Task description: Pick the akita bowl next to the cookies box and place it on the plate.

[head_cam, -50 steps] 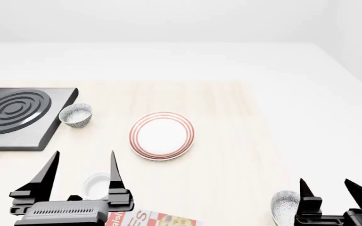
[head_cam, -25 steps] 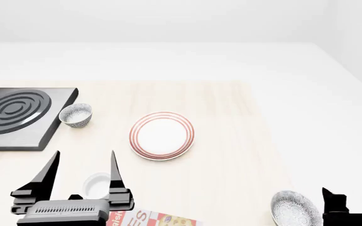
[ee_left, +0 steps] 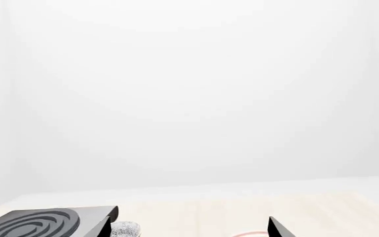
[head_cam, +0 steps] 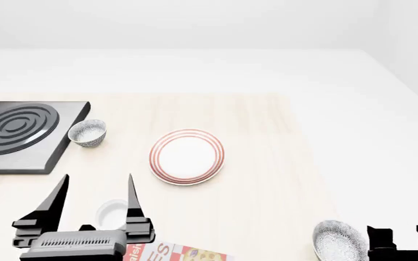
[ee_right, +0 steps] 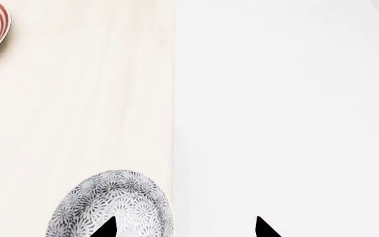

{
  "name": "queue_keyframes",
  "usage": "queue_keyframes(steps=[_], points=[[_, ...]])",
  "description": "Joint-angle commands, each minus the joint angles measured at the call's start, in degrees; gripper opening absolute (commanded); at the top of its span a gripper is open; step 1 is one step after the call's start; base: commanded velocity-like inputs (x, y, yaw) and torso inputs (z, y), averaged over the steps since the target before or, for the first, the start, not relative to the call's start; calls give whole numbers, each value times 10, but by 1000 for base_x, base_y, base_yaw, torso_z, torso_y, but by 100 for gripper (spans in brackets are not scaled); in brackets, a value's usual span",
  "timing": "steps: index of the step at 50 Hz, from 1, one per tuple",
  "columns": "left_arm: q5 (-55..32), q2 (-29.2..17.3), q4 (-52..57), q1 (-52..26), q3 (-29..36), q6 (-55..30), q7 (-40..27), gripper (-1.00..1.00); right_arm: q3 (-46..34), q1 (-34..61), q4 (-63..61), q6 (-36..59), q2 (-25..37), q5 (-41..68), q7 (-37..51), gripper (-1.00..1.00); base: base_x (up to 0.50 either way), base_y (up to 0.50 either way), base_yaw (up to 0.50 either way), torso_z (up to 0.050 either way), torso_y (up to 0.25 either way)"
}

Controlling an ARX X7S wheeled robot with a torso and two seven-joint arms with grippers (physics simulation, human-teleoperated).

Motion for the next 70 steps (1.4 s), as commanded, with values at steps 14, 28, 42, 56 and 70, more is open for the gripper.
queue_keyframes(steps=[14,28,42,56,70], points=[[-1,-5,-6,-2,7,5,-7,100,-111,75,54,-9,-16,-56,-42,100,0,0,0,0,0],[-6,-9,-4,-3,7,3,-11,100,-185,119,84,-12,-51,-104,-65,100,0,0,0,0,0],[-4,-11,-6,-5,12,4,-14,100,-210,109,110,-32,-74,-146,-98,100,0,0,0,0,0],[-5,-14,-7,-5,14,7,-17,100,-239,131,137,-37,-89,-175,-116,100,0,0,0,0,0],[-7,-17,-5,-4,14,7,-21,100,-258,153,140,-26,-99,-174,-109,100,0,0,0,0,0]])
